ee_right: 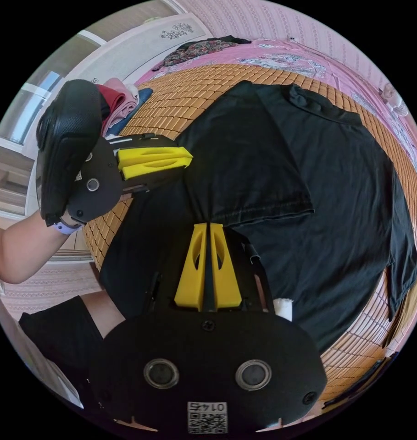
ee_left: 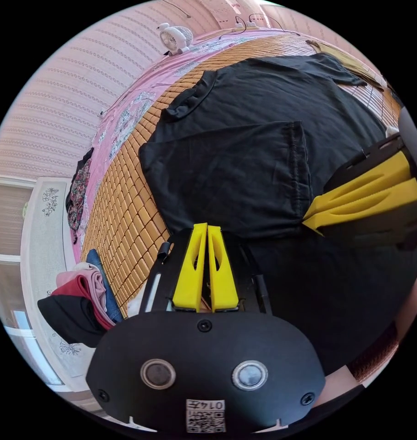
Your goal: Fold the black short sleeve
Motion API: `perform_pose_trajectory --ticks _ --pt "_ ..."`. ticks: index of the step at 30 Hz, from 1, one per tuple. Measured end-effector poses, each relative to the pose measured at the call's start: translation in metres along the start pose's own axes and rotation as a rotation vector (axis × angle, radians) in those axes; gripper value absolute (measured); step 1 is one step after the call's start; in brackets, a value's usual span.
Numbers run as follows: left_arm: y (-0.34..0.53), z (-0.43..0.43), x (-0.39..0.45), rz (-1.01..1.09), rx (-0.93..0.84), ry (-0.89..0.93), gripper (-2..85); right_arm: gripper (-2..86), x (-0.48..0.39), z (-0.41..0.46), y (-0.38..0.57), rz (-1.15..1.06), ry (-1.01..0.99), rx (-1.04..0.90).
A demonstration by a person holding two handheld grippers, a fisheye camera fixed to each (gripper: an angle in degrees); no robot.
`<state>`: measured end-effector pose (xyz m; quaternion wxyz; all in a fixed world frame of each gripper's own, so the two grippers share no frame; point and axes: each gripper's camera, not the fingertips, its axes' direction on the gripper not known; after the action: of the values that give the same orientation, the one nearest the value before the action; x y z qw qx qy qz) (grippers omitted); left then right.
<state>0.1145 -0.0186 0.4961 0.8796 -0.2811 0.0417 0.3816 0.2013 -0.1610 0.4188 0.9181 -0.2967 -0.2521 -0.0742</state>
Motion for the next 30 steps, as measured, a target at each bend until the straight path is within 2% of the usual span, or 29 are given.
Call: perform_pose_trajectory --ticks 6,10,12,14,16,18,23,27,30 --pt "0.006 -0.012 -0.032 -0.107 0.035 0.087 -1.0 -0.5 0.000 -0.021 0.030 0.014 -0.013 0.073" --pt "0.021 -0.042 -0.069 -0.220 0.134 0.184 -1.0 0.6 0.019 -0.041 0.063 0.117 -0.042 0.108" --pt "0.026 -0.055 -0.086 -0.289 0.192 0.296 -1.0 1.2 0.032 -0.053 0.081 0.178 -0.038 0.153" --pt "0.025 -0.065 -0.102 -0.335 0.293 0.517 -1.0 1.8 0.047 -0.068 0.100 0.242 -0.014 0.217" --pt "0.017 -0.067 -0.106 -0.340 0.375 0.656 -1.0 3.1 0.071 -0.088 0.126 0.345 0.054 0.283" --pt "0.000 -0.067 -0.101 -0.291 0.446 0.741 -1.0 4.2 0.091 -0.100 0.146 0.423 0.105 0.323" --pt "-0.090 -0.065 -0.062 -0.089 0.482 0.868 -0.8 6.7 0.146 -0.129 0.197 0.639 0.222 0.406" --pt "-0.157 -0.069 -0.032 0.063 0.450 0.909 -0.3 7.7 0.186 -0.149 0.233 0.802 0.322 0.463" --pt "-0.203 -0.070 -0.005 0.136 0.470 0.893 1.7 8.4 0.213 -0.156 0.251 0.897 0.284 0.511"
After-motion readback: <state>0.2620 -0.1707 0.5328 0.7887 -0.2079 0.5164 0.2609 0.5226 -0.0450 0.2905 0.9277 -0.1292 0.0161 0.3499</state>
